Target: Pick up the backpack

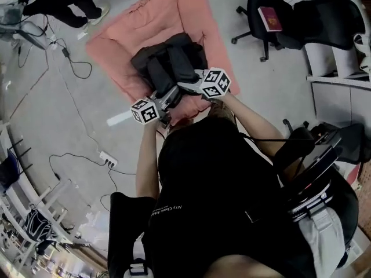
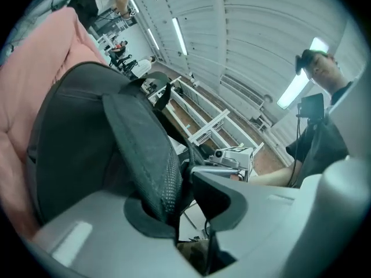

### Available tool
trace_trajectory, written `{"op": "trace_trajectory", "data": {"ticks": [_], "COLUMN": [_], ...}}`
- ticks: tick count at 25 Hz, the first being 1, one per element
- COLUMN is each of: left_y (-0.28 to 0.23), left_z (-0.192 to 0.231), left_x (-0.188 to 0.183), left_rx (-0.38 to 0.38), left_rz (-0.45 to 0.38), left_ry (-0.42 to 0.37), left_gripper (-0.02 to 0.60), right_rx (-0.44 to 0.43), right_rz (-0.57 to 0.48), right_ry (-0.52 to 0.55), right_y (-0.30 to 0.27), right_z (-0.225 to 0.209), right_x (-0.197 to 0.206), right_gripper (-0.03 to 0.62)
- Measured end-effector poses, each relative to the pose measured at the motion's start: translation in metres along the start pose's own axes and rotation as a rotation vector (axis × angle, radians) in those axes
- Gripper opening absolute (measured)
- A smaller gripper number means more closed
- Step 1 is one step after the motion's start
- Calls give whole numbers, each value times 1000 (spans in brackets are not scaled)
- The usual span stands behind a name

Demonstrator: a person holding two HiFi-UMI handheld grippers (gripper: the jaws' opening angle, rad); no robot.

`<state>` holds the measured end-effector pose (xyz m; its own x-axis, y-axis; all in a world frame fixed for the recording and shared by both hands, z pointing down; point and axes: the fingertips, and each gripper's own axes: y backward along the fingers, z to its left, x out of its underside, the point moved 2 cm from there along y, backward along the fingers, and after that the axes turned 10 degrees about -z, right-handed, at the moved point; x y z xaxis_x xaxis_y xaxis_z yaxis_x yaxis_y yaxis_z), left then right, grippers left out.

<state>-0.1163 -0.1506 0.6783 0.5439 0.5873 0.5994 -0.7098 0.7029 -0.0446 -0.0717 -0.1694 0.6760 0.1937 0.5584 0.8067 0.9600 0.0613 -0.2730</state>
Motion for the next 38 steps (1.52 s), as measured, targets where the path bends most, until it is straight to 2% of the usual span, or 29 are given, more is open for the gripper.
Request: {"op": "trace_trajectory", "data": {"ticks": [3,7,8,9,10,13,17,22,25,28,33,38], "left_y": [-5,-14,-13,-12,-10,-10,-14,-22,-28,-30,-15,3], "left_z": [-1,-10,-12,-14,-16,-18,-19,-4,12,9,-5,-8], "left_x": [-3,-11,-17,-23,-30,-43,-52,-64,-68,-68,-68,-67], "left_rx": [-17,0,9,18,25,39,-5,-26,-35,-19,23,26], "left_rz": [-7,-30,-58,-90,-120,-170,-211,-233,-241,-223,-231,-230], "left_ry": [5,10,24,40,51,38,46,80,118,143,192,179], "left_gripper": [101,100,92,55,25,25,48,54,53,15,17,17], "right_rx": [-2,19,24,20,7,-48,-144,-195,-196,-174,-201,-224], "right_rz": [-19,-10,2,13,16,-16,-47,-31,-29,-68,-163,-319], "right_ry": [-13,26,49,64,66,34,-13,-33,-36,-59,-167,-413], "right_y": [4,14,14,14,13,12,20,20,12,11,10,2], "right_z": [-1,-4,-3,-2,1,7,16,16,11,6,8,0], "right_x": [-5,-7,-5,-3,-1,-6,-13,-18,-22,-28,-42,-63], "right_gripper": [41,43,44,44,43,44,46,49,50,48,57,158]}}
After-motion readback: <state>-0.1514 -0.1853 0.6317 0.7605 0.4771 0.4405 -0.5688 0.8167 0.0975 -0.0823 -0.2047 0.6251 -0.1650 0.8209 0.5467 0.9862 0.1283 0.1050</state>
